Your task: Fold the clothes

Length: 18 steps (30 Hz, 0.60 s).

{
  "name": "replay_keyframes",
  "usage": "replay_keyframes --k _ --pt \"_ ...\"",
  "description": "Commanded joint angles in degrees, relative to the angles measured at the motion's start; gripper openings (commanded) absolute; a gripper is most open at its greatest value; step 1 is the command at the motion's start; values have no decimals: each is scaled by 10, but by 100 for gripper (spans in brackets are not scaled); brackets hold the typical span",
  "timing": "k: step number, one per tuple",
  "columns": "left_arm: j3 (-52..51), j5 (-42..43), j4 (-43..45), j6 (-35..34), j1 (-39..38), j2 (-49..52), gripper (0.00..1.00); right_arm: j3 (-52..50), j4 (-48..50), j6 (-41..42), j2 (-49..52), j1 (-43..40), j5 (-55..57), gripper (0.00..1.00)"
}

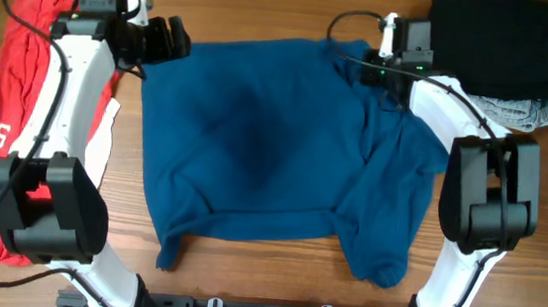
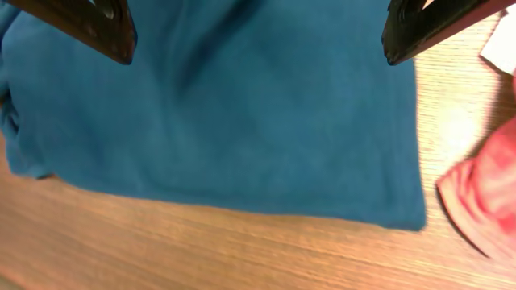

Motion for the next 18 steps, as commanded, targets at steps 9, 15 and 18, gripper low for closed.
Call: replay_keyframes --k 9,15,18 --pt "11 -50 -32 8 -33 2 100 -23 -167 22 16 -52 -12 4" --pt "11 -97 -63 8 -33 2 100 -30 -227 33 7 -52 -72 4" --pt "11 -100 -67 8 -33 2 100 -27 -220 33 -37 -52 -103 4"
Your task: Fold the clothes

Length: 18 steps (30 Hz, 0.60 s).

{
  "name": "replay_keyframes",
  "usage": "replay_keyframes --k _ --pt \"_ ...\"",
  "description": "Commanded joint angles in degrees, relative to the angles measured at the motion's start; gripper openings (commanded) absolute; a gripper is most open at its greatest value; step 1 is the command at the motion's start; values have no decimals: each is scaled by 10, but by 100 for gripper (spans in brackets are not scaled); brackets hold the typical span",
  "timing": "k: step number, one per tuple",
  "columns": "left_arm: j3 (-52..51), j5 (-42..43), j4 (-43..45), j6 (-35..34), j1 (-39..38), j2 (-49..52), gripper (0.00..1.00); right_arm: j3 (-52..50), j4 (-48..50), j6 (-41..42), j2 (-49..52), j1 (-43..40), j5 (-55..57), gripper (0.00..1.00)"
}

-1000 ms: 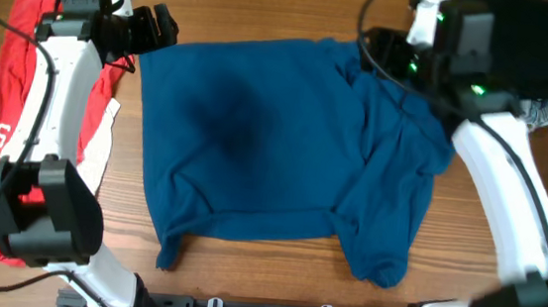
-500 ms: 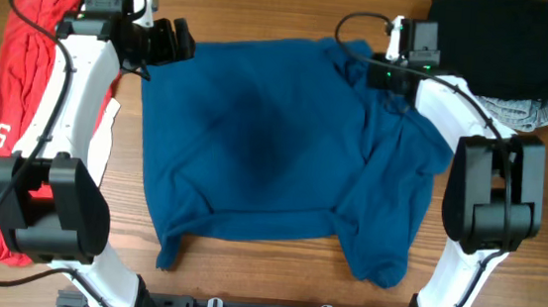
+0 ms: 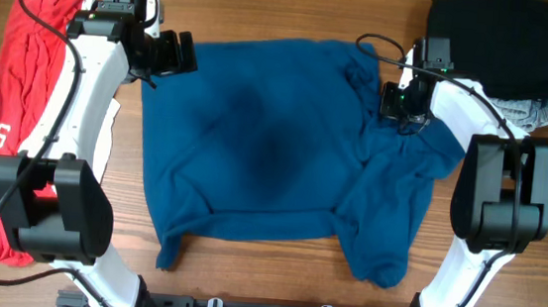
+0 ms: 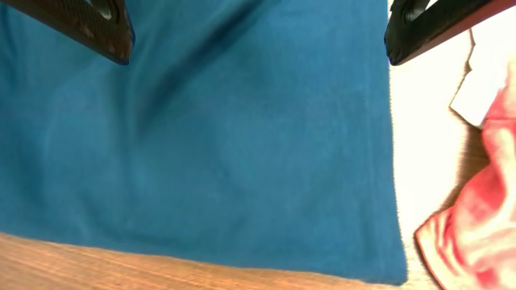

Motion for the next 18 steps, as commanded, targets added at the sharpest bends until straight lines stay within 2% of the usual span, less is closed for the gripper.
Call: replay_keyframes --k 1,3,5,7,14,18 --pt "11 -19 -2 8 0 2 100 -7 -1 7 -54 3 -57 4" --pt "11 -19 -3 8 0 2 100 14 19 5 -110 3 -56 5" --pt "11 -19 -3 8 0 2 100 35 56 0 -143 3 -56 13" --pt "11 -19 -3 8 0 2 99 52 90 -1 -147 3 -56 17" --pt "11 -19 -2 7 0 2 99 56 218 2 -45 3 -58 26" --pt "11 -19 -5 7 0 2 99 56 253 3 20 3 -58 46"
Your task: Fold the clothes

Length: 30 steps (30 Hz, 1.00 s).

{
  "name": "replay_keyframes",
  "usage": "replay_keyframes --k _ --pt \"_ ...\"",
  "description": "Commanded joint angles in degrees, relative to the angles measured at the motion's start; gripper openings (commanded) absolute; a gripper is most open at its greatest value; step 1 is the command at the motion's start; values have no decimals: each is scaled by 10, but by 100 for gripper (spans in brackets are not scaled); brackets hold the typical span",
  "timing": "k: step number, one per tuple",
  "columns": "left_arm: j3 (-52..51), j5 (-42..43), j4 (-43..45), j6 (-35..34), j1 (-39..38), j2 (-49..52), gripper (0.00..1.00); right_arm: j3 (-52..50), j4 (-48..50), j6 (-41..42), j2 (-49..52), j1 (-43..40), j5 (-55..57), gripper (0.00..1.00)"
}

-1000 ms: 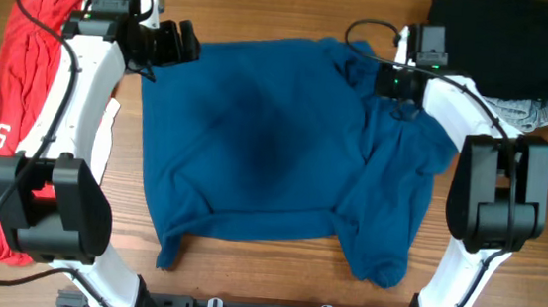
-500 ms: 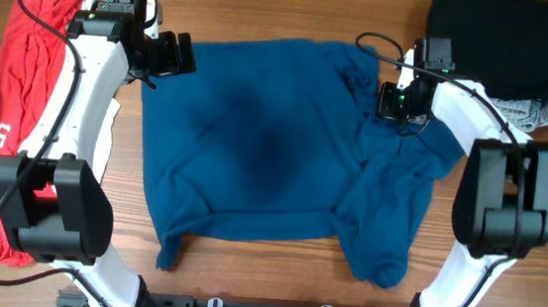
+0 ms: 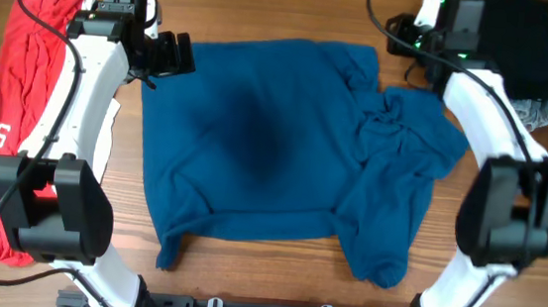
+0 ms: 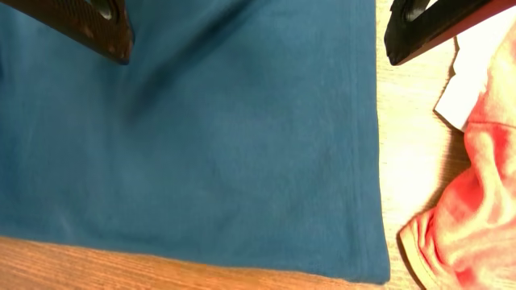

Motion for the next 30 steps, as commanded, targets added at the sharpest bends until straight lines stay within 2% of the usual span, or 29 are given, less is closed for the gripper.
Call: replay_keyframes --k 1,7,15,21,22,23,26,30 --pt "10 -3 -3 7 0 2 100 -1 22 3 73 2 -9 50" --pt "10 -3 -15 7 0 2 100 -1 49 6 129 3 -16 54" --pt "10 -3 -24 7 0 2 100 -1 93 24 196 20 -30 52" --pt "10 -3 -24 7 0 2 100 -1 131 54 206 30 -14 18" --pt "10 -3 -24 7 0 2 100 2 130 75 205 30 8 8" --pt "10 -3 -24 7 0 2 100 7 126 110 205 29 38 4" --pt "10 -3 -23 7 0 2 100 57 107 150 194 13 52 4" --pt "10 -3 -22 7 0 2 99 151 45 105 183 6 50 4"
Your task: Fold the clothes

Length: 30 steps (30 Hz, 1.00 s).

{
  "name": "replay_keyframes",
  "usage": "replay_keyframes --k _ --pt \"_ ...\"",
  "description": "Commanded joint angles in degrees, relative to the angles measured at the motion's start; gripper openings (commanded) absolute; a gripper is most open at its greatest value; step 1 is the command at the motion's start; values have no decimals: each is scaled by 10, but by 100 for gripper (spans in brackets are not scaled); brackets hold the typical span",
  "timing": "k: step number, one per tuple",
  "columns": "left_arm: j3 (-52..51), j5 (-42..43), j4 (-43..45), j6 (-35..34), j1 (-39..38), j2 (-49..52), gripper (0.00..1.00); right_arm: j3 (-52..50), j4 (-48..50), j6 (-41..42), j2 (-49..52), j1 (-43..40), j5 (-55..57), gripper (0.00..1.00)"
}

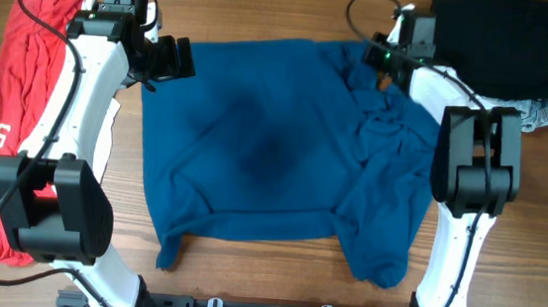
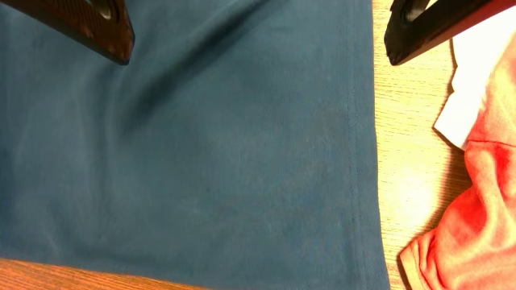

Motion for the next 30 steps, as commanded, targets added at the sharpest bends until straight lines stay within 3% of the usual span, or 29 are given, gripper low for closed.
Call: replay_keyframes --k 1,18,26,27,28,29,30 --pt "10 -3 2 7 0 2 100 100 -42 -27 0 -9 21 4" --pt "10 -4 5 7 0 2 100 244 -61 -88 0 -19 105 9" --pt "10 -3 7 7 0 2 100 250 -64 -89 0 -43 114 11" --pt "10 -3 7 7 0 2 100 250 -65 -94 0 -45 113 19" --pt "10 -3 7 7 0 2 100 250 -68 -103 0 -45 113 44" --pt "10 -3 7 7 0 2 100 250 -74 -109 0 -45 114 77" --pt "10 -3 9 7 0 2 100 250 -78 -118 0 -45 114 99"
